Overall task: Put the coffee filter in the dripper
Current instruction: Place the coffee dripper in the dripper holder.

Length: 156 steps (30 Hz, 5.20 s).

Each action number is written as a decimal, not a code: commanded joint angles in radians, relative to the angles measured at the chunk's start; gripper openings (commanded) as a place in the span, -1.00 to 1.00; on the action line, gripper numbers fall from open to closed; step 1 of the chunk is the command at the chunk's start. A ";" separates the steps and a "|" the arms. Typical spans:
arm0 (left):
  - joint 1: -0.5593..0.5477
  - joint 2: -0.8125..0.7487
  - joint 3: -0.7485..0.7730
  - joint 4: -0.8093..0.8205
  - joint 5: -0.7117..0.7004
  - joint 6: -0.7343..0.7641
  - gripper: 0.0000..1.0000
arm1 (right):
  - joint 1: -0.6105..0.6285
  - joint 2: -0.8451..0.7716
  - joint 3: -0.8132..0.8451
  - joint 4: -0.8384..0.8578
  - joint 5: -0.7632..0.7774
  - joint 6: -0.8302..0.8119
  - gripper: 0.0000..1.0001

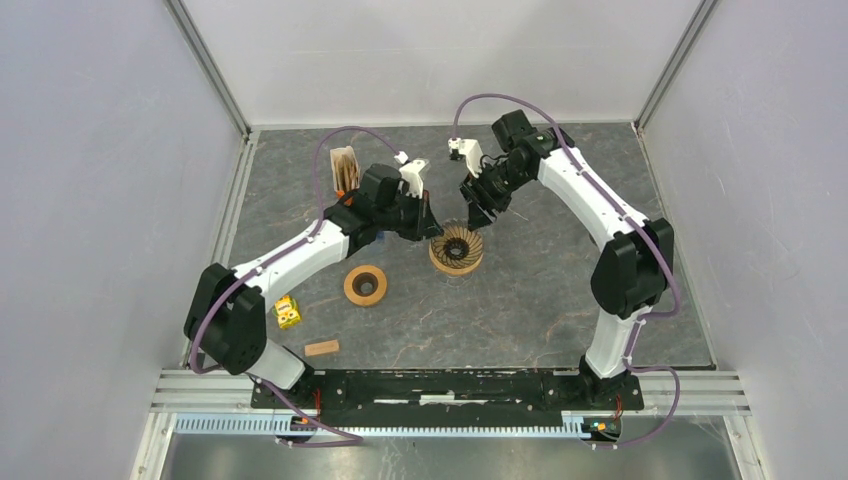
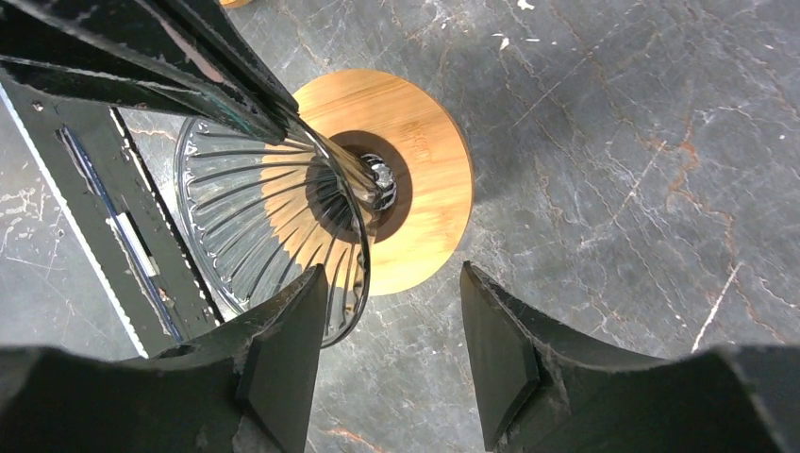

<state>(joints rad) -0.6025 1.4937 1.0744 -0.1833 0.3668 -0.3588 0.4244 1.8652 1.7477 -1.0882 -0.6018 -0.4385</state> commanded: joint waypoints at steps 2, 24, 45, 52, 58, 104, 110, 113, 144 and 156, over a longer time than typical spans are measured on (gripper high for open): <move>-0.002 0.034 0.069 -0.073 -0.049 -0.051 -0.95 | -0.011 -0.057 -0.020 0.019 -0.016 -0.002 0.20; 0.021 0.078 0.044 -0.107 -0.101 -0.102 -0.96 | -0.012 0.024 -0.051 0.024 -0.057 -0.010 -0.53; 0.030 0.104 0.022 -0.175 -0.077 -0.129 -0.95 | 0.026 0.089 -0.071 0.045 -0.027 0.001 -1.00; 0.036 0.132 0.010 -0.176 -0.061 -0.149 -0.95 | 0.032 0.115 -0.069 0.050 -0.009 0.001 -1.00; 0.035 0.148 -0.006 -0.155 -0.073 -0.142 -0.95 | 0.033 0.112 -0.119 0.082 0.000 0.000 -1.00; -0.030 0.107 -0.173 0.000 -0.165 -0.067 -0.95 | 0.083 -0.115 -0.521 0.498 0.119 0.069 -1.00; -0.029 0.110 -0.197 0.019 -0.166 -0.071 -0.96 | 0.094 -0.107 -0.507 0.490 0.145 0.069 -1.00; -0.031 0.108 -0.206 0.028 -0.169 -0.068 -0.96 | 0.099 -0.113 -0.514 0.497 0.158 0.069 -1.00; 0.003 -0.029 -0.111 -0.002 -0.174 -0.028 -0.31 | 0.091 -0.105 -0.364 0.394 0.097 0.052 -0.60; 0.027 -0.043 -0.071 -0.011 -0.161 -0.026 0.00 | 0.091 -0.080 -0.328 0.360 0.079 0.037 -0.41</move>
<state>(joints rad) -0.5892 1.4631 0.9699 -0.1322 0.2352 -0.4637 0.5034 1.7409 1.4078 -0.6224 -0.5316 -0.3649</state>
